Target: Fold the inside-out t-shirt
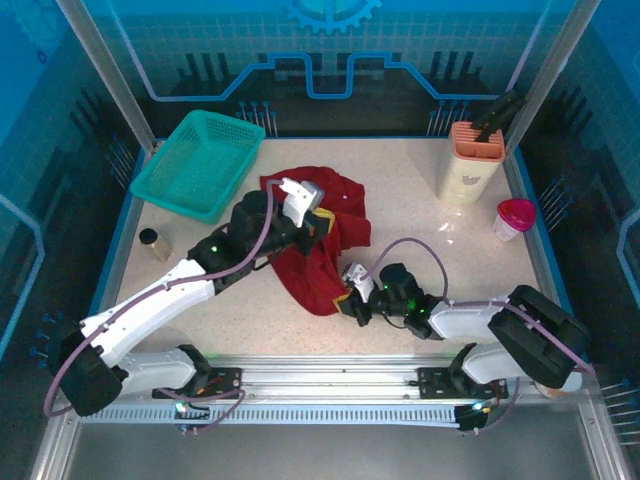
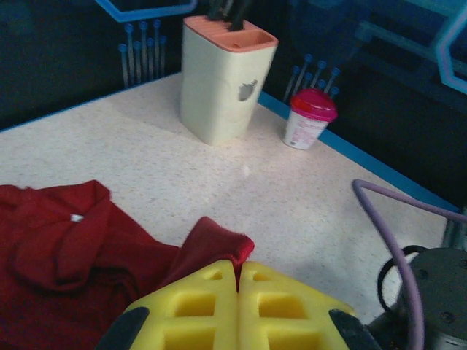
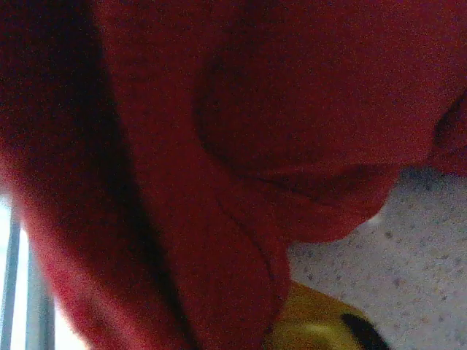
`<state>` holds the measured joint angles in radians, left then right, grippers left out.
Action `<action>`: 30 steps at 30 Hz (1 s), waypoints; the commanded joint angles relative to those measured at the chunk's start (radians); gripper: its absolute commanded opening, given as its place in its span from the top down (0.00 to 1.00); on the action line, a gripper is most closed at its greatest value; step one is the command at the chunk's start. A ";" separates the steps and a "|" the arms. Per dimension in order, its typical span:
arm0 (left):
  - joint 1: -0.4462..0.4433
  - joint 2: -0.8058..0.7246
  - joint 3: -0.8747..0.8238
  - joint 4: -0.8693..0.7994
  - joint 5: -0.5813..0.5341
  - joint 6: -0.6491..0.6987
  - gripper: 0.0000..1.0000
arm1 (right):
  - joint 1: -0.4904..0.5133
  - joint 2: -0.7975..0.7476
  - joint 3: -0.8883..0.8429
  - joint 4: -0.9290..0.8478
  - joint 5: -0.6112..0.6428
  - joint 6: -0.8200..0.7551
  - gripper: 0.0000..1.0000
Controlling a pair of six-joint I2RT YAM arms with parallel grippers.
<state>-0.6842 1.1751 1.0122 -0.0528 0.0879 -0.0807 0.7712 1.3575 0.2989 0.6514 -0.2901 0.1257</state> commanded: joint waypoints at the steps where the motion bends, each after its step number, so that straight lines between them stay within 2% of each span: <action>1: 0.067 -0.086 0.043 -0.040 -0.117 -0.033 1.00 | -0.012 -0.070 0.044 0.073 0.118 -0.062 1.00; 4: 0.129 -0.137 0.104 -0.068 -0.220 -0.100 1.00 | -0.019 -0.180 0.141 -0.058 0.270 -0.246 1.00; 7: 0.174 -0.151 0.195 -0.123 -0.430 -0.252 1.00 | -0.029 -0.226 0.294 -0.176 0.445 -0.460 1.00; 10: 0.195 -0.129 0.337 -0.204 -0.416 -0.294 1.00 | -0.037 -0.255 0.457 -0.251 0.543 -0.630 1.00; 13: 0.195 -0.138 0.420 -0.194 -0.331 -0.302 1.00 | -0.030 -0.306 0.622 -0.346 0.489 -0.804 1.00; 15: 0.195 -0.162 0.449 -0.162 -0.252 -0.288 1.00 | -0.018 -0.358 0.749 -0.553 0.358 -0.933 1.00; 17: 0.195 -0.197 0.449 -0.093 -0.144 -0.252 1.00 | -0.006 -0.410 0.867 -0.754 0.176 -1.017 1.00; 18: 0.195 -0.215 0.455 -0.073 -0.117 -0.256 1.00 | -0.006 -0.436 0.922 -0.831 0.078 -1.025 1.00; 21: 0.193 -0.258 0.491 -0.064 -0.105 -0.262 1.00 | -0.006 -0.487 1.049 -0.954 -0.109 -0.991 1.00; 24: 0.194 -0.282 0.510 -0.066 -0.109 -0.252 1.00 | -0.007 -0.508 1.116 -0.980 -0.119 -0.949 1.00; 27: 0.194 -0.291 0.498 -0.062 -0.109 -0.226 1.00 | -0.012 -0.487 1.150 -0.966 -0.003 -0.940 1.00; 30: 0.194 -0.278 0.461 -0.045 -0.128 -0.157 1.00 | -0.070 -0.408 1.183 -0.969 0.105 -0.935 1.00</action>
<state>-0.5060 0.8825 1.4883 -0.1596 0.0353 -0.3111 0.7383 0.8928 1.4490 -0.2745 -0.2714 -0.8131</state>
